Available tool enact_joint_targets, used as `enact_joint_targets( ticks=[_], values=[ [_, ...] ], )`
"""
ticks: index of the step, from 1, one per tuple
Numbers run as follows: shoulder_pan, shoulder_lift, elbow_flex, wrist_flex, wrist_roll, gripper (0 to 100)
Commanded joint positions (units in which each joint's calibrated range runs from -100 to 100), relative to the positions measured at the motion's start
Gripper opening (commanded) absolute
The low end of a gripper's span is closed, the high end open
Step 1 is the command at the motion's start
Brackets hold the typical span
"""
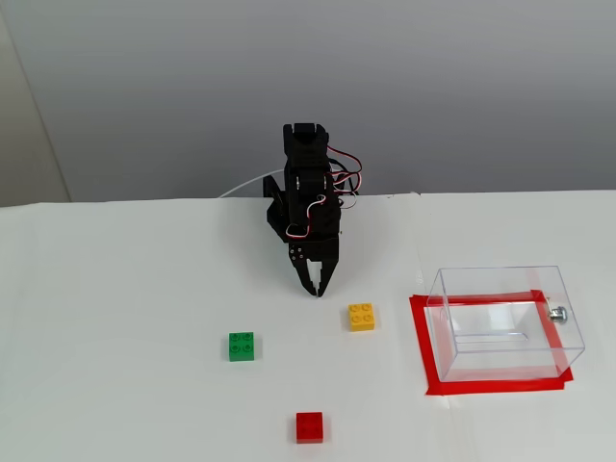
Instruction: Pick the red lego brick and place it into the transparent box
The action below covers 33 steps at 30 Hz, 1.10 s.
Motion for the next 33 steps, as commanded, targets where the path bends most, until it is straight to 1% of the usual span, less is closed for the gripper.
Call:
enact_joint_targets(
  ticks=[1,26,33],
  values=[
    [0.1,-0.4,-1.2,0.2,-0.1,1],
    [0.0,-0.4,-1.2,-0.2,0.2,1],
    [-3.4,-0.4,-1.2,-0.5,0.3,1]
  ],
)
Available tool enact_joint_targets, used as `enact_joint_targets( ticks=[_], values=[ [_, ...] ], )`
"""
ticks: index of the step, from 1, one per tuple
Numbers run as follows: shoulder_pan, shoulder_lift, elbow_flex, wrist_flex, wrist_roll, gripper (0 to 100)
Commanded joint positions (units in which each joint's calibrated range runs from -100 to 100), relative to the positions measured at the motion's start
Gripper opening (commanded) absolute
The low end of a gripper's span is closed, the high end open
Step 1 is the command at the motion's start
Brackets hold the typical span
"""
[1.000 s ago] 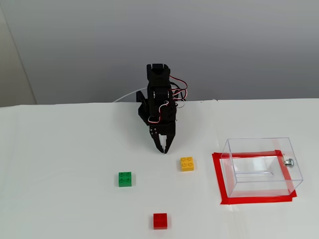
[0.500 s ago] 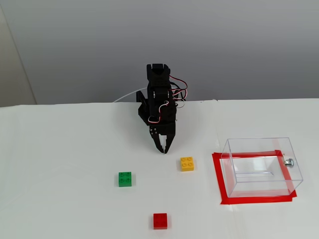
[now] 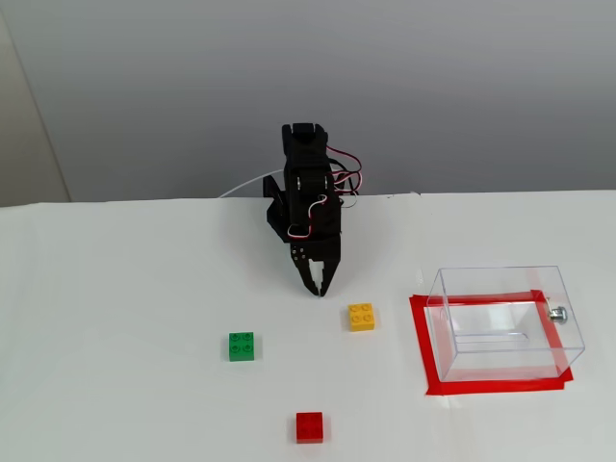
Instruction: Pick the red lego brick and place it into the transparent box
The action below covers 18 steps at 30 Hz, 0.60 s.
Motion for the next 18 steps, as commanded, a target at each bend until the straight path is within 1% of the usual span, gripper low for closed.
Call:
enact_joint_targets(
  ticks=[1,7,13,18],
  values=[
    [-1.5,-0.4,-1.2,-0.5,0.1,1],
    [-2.7,-0.2,-1.2,-1.5,0.2,1],
    [-2.7,0.7,-6.3,-8.4,0.2,1],
    [-2.1,10.1,-12.6,-15.0,0.2,1]
  ],
)
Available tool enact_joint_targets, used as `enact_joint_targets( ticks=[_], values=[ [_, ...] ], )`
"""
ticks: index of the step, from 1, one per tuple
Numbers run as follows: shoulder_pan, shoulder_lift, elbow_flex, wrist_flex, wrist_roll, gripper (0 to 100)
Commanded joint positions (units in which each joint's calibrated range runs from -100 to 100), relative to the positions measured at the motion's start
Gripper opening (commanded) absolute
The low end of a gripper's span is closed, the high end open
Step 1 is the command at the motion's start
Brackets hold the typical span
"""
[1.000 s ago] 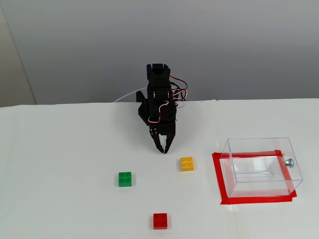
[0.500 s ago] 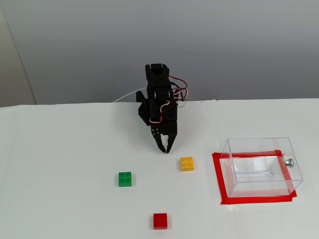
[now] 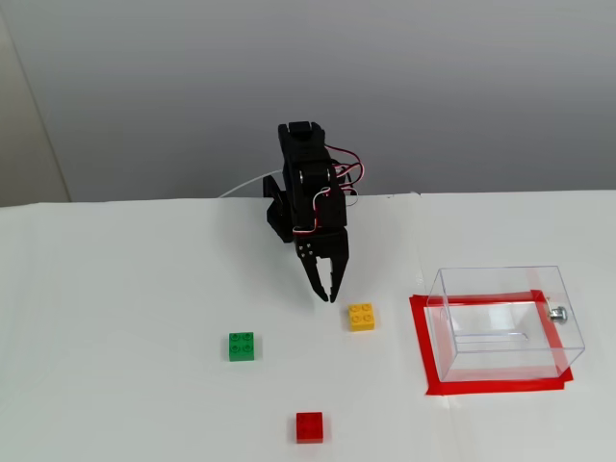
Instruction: Pick the red lego brick and place it into the transparent box
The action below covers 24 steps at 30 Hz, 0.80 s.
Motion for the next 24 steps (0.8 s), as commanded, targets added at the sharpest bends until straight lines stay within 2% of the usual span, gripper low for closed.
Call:
enact_joint_targets(
  ticks=[1,6,14,24],
  values=[
    [0.9,8.2,-7.4,-4.5,0.1,1],
    [1.3,22.4,-17.4,-8.9,-0.2,1],
    [4.2,40.7,-34.5,-9.2,0.1,1],
    [7.8,59.3,-46.2,-15.9,0.1,1]
  ],
)
